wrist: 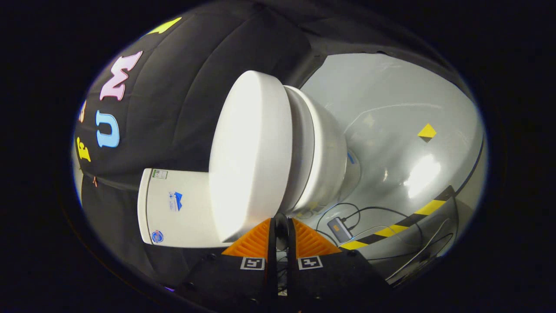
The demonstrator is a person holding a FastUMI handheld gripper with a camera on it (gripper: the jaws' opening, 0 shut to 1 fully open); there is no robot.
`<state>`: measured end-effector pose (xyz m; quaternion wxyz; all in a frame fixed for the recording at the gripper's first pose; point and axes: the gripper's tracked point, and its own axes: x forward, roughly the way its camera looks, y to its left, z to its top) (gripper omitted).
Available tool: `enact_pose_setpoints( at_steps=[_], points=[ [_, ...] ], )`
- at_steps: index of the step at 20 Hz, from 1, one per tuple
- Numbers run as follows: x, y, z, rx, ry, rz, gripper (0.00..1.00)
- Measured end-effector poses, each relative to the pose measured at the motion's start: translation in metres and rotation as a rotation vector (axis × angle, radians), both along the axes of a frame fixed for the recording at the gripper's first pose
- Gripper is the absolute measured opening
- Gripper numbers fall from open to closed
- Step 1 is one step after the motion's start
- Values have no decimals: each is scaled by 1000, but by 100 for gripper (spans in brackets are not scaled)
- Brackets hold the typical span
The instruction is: Open the toilet lid.
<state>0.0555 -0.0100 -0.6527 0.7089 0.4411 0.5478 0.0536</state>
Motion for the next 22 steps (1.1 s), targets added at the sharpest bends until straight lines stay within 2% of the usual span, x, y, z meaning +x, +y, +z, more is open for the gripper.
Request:
enact_pose_setpoints(
  at_steps=[4,7,18,22],
  points=[
    [7,0,26,-17,-18,-28,11],
    [13,4,49,-58,-40,-19,8],
    [24,36,139,-328,-115,69,8],
    [27,53,164,-407,-134,69,8]
  ],
)
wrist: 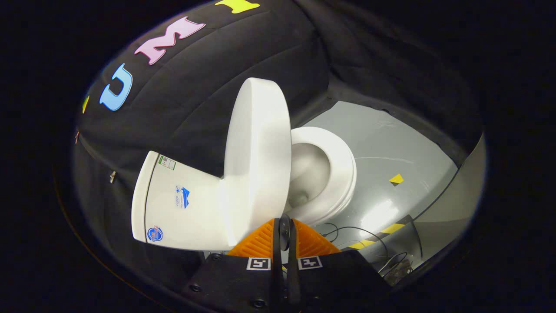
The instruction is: Open the toilet lid.
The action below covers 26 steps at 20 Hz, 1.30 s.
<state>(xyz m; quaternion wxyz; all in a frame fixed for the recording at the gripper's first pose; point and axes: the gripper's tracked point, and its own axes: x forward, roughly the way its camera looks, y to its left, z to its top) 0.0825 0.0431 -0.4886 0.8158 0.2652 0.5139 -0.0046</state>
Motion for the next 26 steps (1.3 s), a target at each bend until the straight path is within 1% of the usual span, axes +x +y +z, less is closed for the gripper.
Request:
enact_pose_setpoints(
  at_steps=[5,7,8,10,13,20,26],
  points=[
    [4,26,31,-152,-41,0,8],
    [5,37,44,-230,-56,24,8],
    [3,42,54,-268,-58,18,8],
    [5,52,61,-334,-67,23,6],
    [6,75,77,-364,-95,28,6],
    [4,150,116,-440,-206,142,5],
    [-1,208,126,-458,-259,209,6]
  ],
)
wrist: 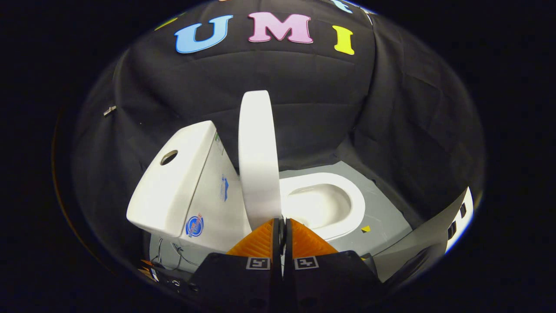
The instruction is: Open the toilet lid.
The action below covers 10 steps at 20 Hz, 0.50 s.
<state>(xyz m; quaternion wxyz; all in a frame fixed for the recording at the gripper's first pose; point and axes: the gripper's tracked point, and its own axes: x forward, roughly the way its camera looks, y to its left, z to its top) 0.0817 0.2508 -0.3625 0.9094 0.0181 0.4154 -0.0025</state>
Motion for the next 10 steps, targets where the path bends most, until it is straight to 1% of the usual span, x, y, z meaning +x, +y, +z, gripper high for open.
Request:
enact_pose_setpoints(
  at_steps=[3,6,10],
  points=[
    [-2,27,2,-15,-17,37,8],
    [-5,45,1,-33,-33,57,8],
    [-10,71,1,-49,-47,106,8]
  ],
)
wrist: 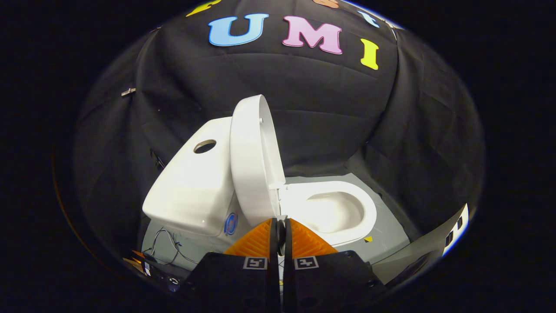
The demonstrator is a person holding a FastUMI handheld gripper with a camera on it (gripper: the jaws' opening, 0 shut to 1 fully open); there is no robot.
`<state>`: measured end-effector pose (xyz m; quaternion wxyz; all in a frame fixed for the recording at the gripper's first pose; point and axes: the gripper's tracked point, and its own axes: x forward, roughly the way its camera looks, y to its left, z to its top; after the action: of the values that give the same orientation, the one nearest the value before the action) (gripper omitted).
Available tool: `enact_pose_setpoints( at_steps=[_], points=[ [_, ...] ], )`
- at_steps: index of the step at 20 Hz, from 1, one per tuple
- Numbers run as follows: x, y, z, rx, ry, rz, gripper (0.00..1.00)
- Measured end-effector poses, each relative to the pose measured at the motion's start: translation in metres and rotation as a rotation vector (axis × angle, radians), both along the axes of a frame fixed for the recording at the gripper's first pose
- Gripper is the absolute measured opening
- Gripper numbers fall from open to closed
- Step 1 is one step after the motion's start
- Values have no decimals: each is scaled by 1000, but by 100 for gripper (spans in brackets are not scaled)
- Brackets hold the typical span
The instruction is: Open the toilet lid.
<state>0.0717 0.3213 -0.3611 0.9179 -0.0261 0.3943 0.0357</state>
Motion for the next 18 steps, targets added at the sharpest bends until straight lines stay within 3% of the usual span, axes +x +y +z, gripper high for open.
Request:
enact_pose_setpoints(
  at_steps=[13,17,18],
  points=[
    [-3,10,0,-39,-27,27,8],
    [-1,4,4,-45,-47,40,12],
    [1,-2,6,-62,-59,44,23]
  ],
)
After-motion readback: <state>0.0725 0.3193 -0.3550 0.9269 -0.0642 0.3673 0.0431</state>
